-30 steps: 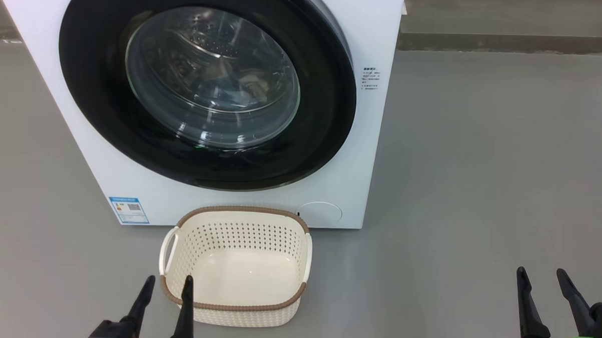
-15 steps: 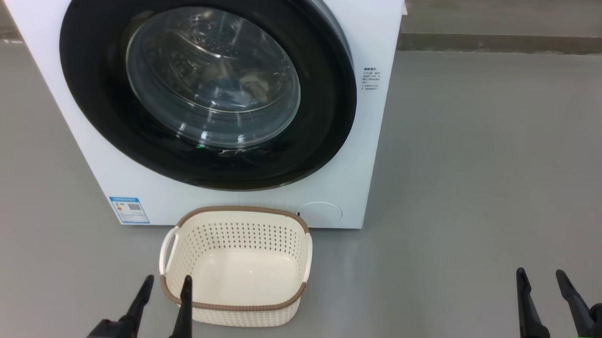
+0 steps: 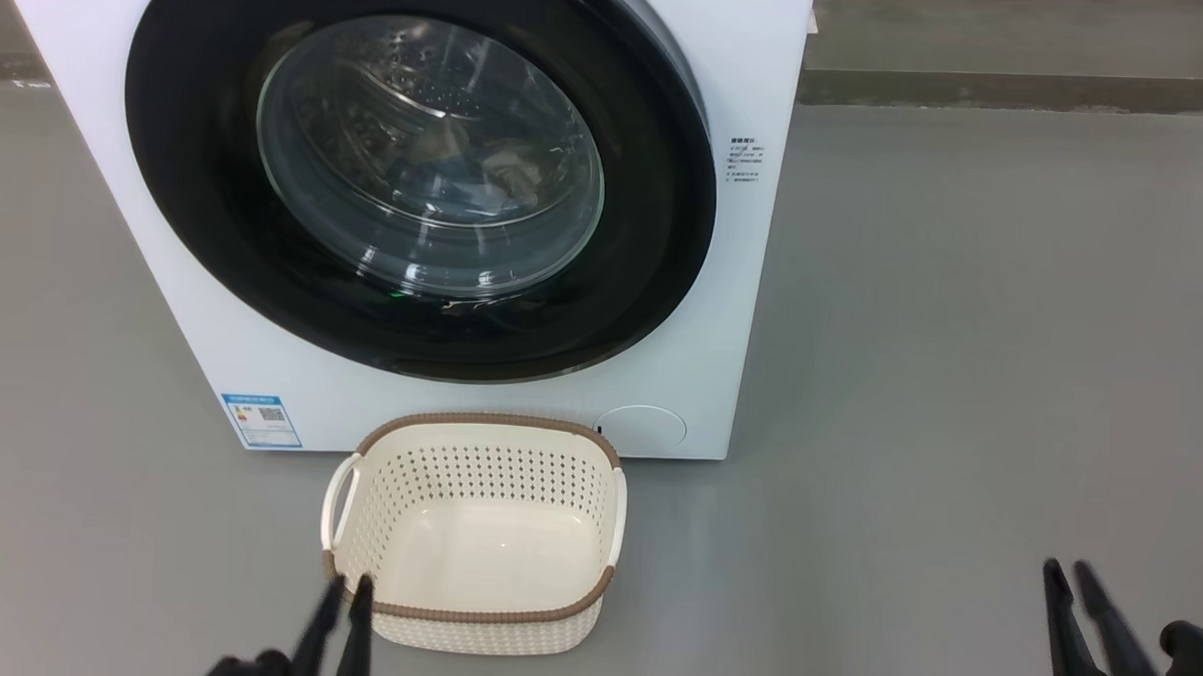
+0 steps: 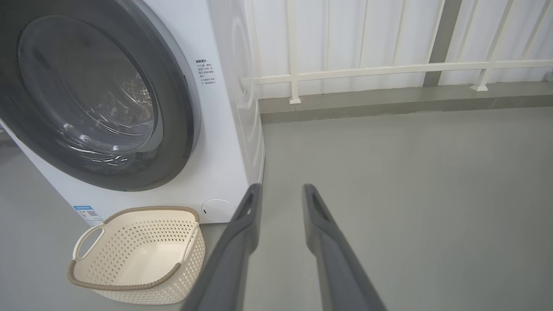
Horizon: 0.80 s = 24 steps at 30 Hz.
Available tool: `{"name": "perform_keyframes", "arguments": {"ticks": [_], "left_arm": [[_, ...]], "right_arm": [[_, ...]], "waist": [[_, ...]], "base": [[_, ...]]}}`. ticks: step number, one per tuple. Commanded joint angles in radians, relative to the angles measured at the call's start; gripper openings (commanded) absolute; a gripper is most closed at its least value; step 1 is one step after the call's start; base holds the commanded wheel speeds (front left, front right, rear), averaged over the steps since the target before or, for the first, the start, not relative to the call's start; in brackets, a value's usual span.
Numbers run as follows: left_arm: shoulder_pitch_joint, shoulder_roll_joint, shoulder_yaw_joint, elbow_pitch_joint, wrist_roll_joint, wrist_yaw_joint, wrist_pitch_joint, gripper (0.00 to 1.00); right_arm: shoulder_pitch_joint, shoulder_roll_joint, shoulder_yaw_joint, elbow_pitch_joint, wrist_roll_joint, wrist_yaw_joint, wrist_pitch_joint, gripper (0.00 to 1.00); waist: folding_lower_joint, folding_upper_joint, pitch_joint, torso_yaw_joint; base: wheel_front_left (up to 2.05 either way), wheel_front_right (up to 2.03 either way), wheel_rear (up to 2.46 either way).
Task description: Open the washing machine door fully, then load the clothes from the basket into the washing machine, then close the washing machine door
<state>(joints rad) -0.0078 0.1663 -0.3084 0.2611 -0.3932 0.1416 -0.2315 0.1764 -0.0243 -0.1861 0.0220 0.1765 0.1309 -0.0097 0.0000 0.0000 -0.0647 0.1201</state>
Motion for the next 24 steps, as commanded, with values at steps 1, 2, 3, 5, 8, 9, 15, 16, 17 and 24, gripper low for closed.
{"name": "perform_keyframes", "arguments": {"ticks": [1, 2, 3, 5, 8, 9, 15, 16, 17, 24], "left_arm": [[0.005, -0.003, 0.0, 0.007, -0.006, -0.001, 0.002, 0.0], [0.004, -0.004, 0.003, 0.007, -0.016, -0.003, 0.005, 0.0], [0.002, -0.004, 0.006, 0.008, -0.026, -0.006, 0.007, 0.0], [0.0, -0.006, 0.013, 0.008, -0.045, -0.01, 0.012, 0.0], [-0.001, -0.008, 0.023, 0.007, -0.075, -0.017, 0.02, 0.0], [-0.001, -0.009, 0.026, 0.006, -0.085, -0.019, 0.023, 0.0], [-0.006, -0.013, 0.043, 0.006, -0.134, -0.03, 0.036, 0.0], [-0.007, -0.014, 0.046, 0.006, -0.144, -0.032, 0.039, 0.0], [-0.008, -0.015, 0.049, 0.006, -0.154, -0.034, 0.042, 0.0], [-0.014, -0.021, 0.073, 0.004, -0.222, -0.049, 0.061, 0.0]], "right_arm": [[-0.002, 0.003, -0.001, 0.013, 0.006, 0.0, 0.001, 0.0], [-0.006, 0.003, -0.004, 0.016, 0.016, 0.0, 0.004, 0.0], [-0.009, 0.003, -0.005, 0.019, 0.027, 0.0, 0.006, 0.0], [-0.015, 0.002, -0.005, 0.023, 0.05, 0.0, 0.01, 0.0], [-0.02, 0.001, -0.001, 0.027, 0.086, 0.0, 0.013, 0.0], [-0.022, 0.001, 0.0, 0.028, 0.098, 0.0, 0.013, 0.0], [-0.032, 0.0, 0.006, 0.035, 0.156, 0.0, 0.015, 0.0], [-0.034, 0.0, 0.007, 0.036, 0.167, 0.0, 0.016, 0.0], [-0.036, 0.0, 0.008, 0.038, 0.179, 0.0, 0.017, 0.0], [-0.051, -0.002, 0.013, 0.049, 0.259, 0.0, 0.023, 0.0]], "waist": [[0.0, 0.0, 0.0, 0.0], [0.0001, 0.0, 0.0, 0.0], [0.0002, 0.0, 0.001, -0.001], [0.0012, 0.0, 0.001, -0.004], [0.0021, 0.0, 0.002, -0.007], [0.0015, 0.0, 0.002, -0.008], [0.0001, 0.0, 0.007, -0.013], [0.0001, 0.0, 0.008, -0.014], [0.0001, 0.0, 0.008, -0.015], [0.0001, 0.0, 0.012, -0.022]], "base": [[0.0, 0.0, 0.0], [0.0, 0.0, 0.0], [0.0, 0.0, 0.0], [0.0, 0.0, 0.0], [0.0, 0.0, 0.0], [0.0, 0.0, 0.0], [0.0, 0.0, 0.0], [0.0, 0.0, 0.0], [0.0, 0.0, 0.0], [0.0, 0.0, 0.0]]}}
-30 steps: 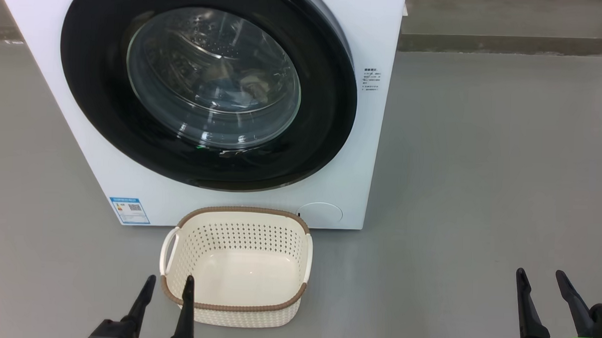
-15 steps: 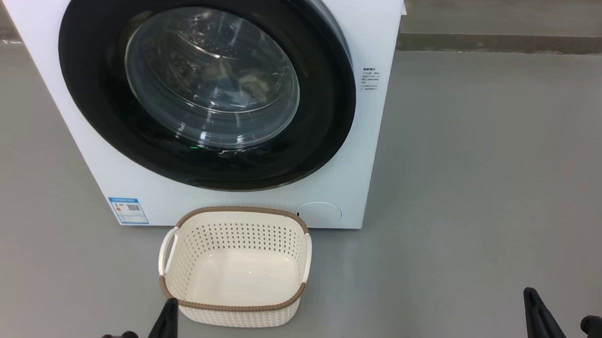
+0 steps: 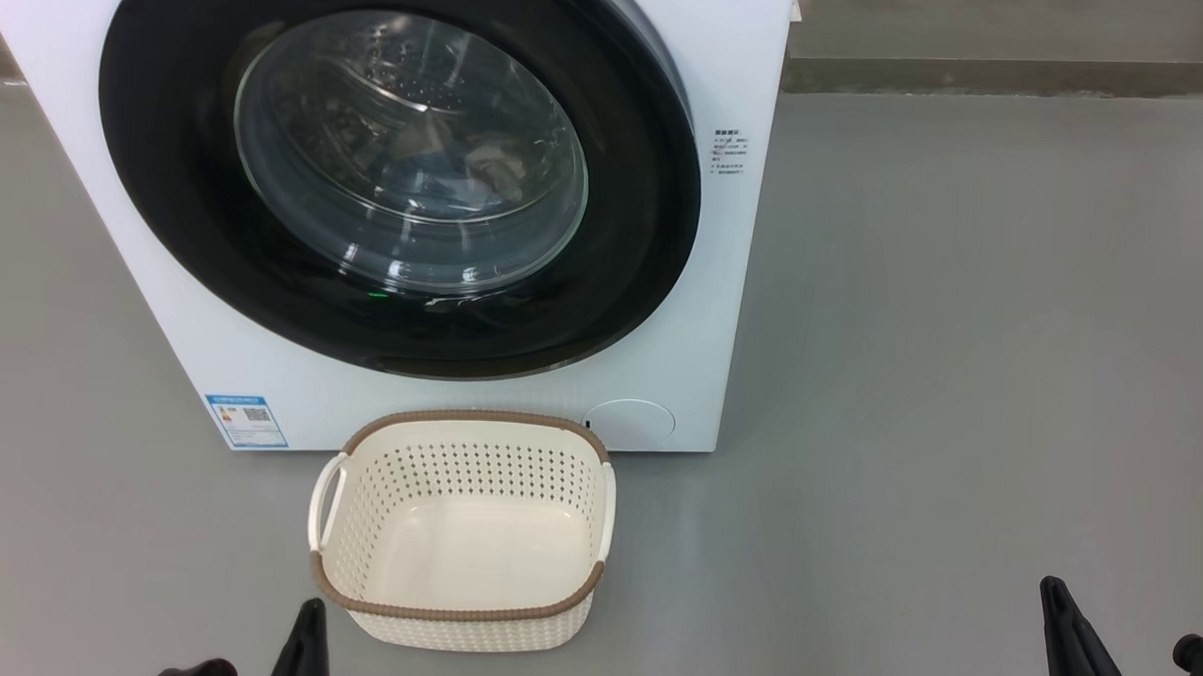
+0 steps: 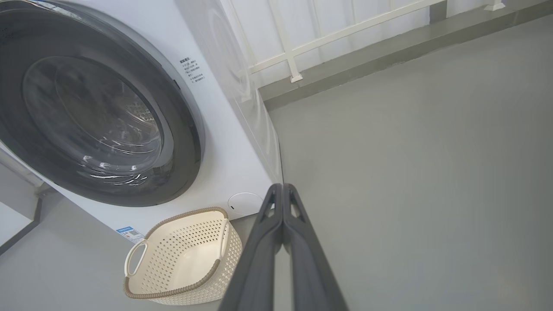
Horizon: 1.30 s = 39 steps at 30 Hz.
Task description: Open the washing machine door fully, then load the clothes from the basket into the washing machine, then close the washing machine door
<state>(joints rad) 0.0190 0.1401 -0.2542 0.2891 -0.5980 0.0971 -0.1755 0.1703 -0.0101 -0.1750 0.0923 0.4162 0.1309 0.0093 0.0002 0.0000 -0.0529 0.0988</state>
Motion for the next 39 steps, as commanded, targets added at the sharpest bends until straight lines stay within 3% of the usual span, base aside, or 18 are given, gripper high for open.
{"name": "perform_keyframes", "arguments": {"ticks": [1, 39], "left_arm": [[-0.041, 0.005, 0.022, -0.024, -0.027, -0.007, 0.007, 0.0], [-0.072, -0.028, 0.146, -0.032, -0.388, -0.087, 0.108, 0.0]], "right_arm": [[-0.048, -0.016, 0.002, -0.02, 0.03, 0.0, 0.004, 0.0], [-0.132, -0.025, 0.024, 0.043, 0.454, 0.0, 0.041, 0.0]], "waist": [[-0.0001, 0.0, 0.001, -0.001], [-0.0001, 0.0, 0.021, -0.037]], "base": [[0.0, 0.0, 0.0], [0.0, 0.0, 0.0]]}}
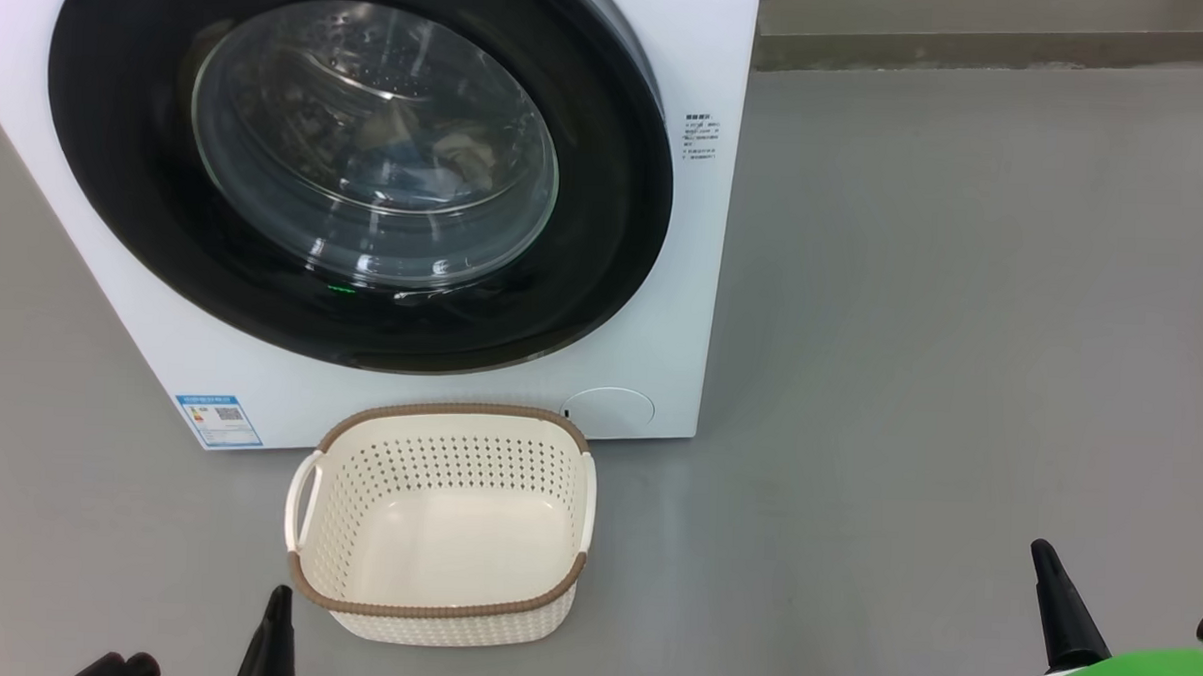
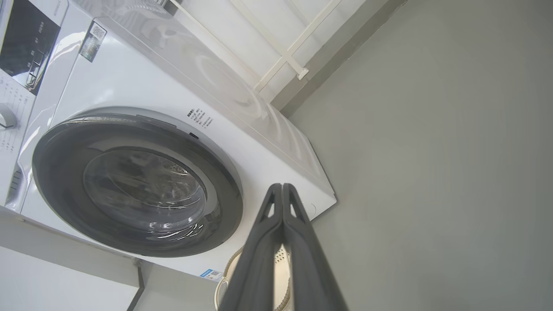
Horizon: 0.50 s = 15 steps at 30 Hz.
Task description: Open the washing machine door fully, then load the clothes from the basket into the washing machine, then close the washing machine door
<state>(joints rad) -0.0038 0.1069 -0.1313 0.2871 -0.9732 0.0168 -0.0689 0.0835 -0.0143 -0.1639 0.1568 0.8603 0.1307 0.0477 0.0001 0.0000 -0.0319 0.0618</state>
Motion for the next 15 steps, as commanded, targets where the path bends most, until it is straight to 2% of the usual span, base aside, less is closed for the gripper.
{"name": "perform_keyframes", "arguments": {"ticks": [1, 15], "left_arm": [[-0.05, 0.004, 0.026, -0.03, -0.022, -0.009, 0.004, 0.0], [-0.062, -0.009, 0.074, -0.033, -0.157, -0.04, 0.043, 0.0]], "right_arm": [[-0.047, -0.021, 0.013, -0.02, 0.022, 0.0, 0.003, 0.0], [-0.079, -0.024, 0.021, 0.004, 0.181, 0.0, 0.017, 0.0]], "waist": [[-0.0001, 0.0, 0.001, -0.001], [-0.0001, 0.0, 0.008, -0.014]], "base": [[0.0, 0.0, 0.0], [0.0, 0.0, 0.0]]}}
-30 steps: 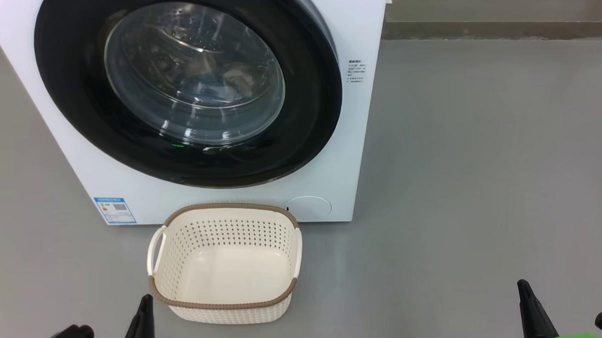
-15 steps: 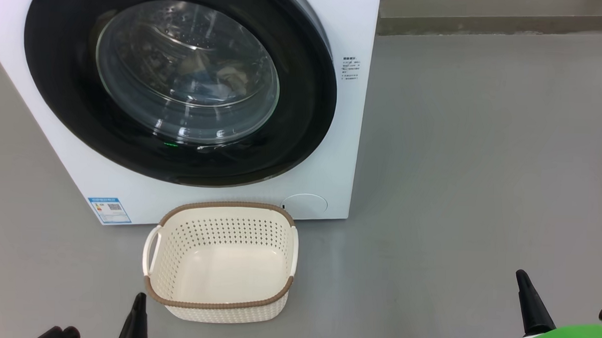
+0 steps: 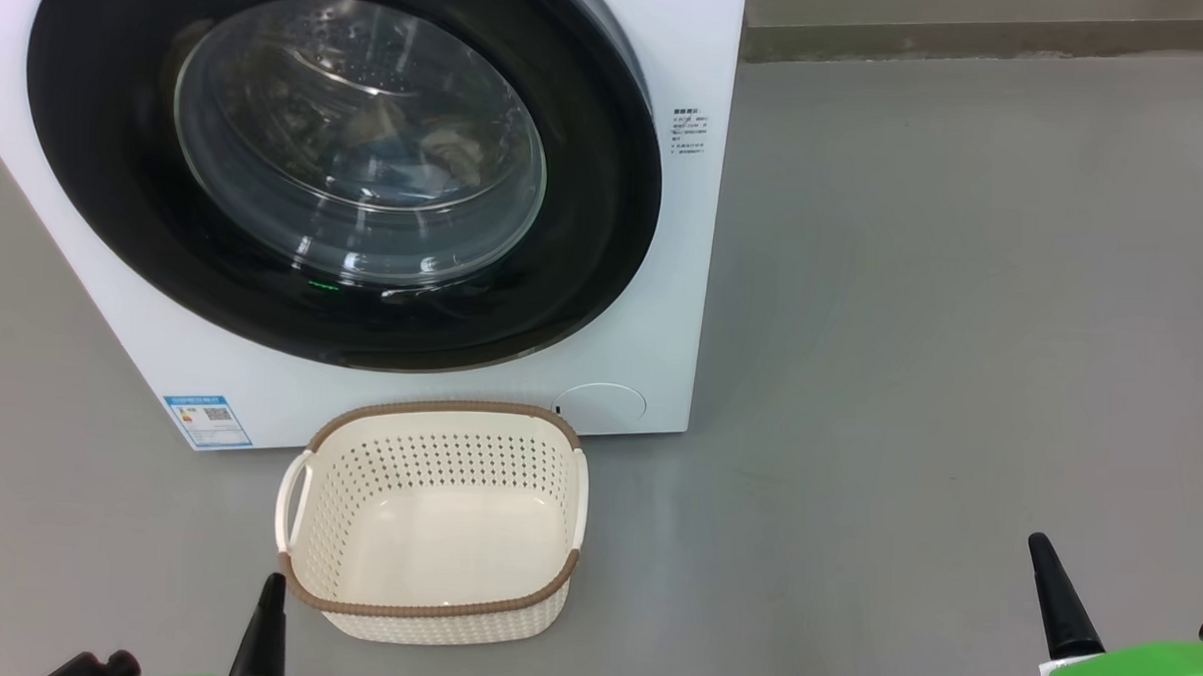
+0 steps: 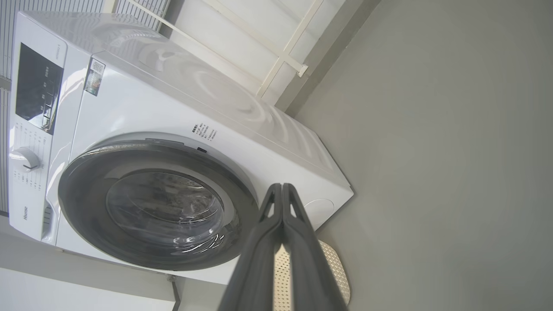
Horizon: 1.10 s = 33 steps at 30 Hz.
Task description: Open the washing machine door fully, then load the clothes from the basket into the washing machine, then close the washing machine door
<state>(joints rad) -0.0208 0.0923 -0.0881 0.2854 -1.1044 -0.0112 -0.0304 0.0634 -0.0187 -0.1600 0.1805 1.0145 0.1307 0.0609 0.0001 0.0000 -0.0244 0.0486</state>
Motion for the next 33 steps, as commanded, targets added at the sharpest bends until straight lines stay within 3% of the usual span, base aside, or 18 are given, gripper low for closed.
{"name": "perform_keyframes", "arguments": {"ticks": [1, 33], "left_arm": [[-0.046, 0.005, 0.034, -0.031, -0.036, -0.014, 0.007, 0.0], [-0.073, -0.025, 0.143, -0.037, -0.346, -0.084, 0.096, 0.0]], "right_arm": [[-0.061, -0.02, 0.018, -0.018, 0.039, 0.0, 0.005, 0.0], [-0.134, -0.028, 0.037, 0.036, 0.405, 0.0, 0.036, 0.0]], "waist": [[0.0, 0.0, 0.001, -0.002], [0.0, 0.0, 0.019, -0.033]], "base": [[0.0, 0.0, 0.0], [0.0, 0.0, 0.0]]}}
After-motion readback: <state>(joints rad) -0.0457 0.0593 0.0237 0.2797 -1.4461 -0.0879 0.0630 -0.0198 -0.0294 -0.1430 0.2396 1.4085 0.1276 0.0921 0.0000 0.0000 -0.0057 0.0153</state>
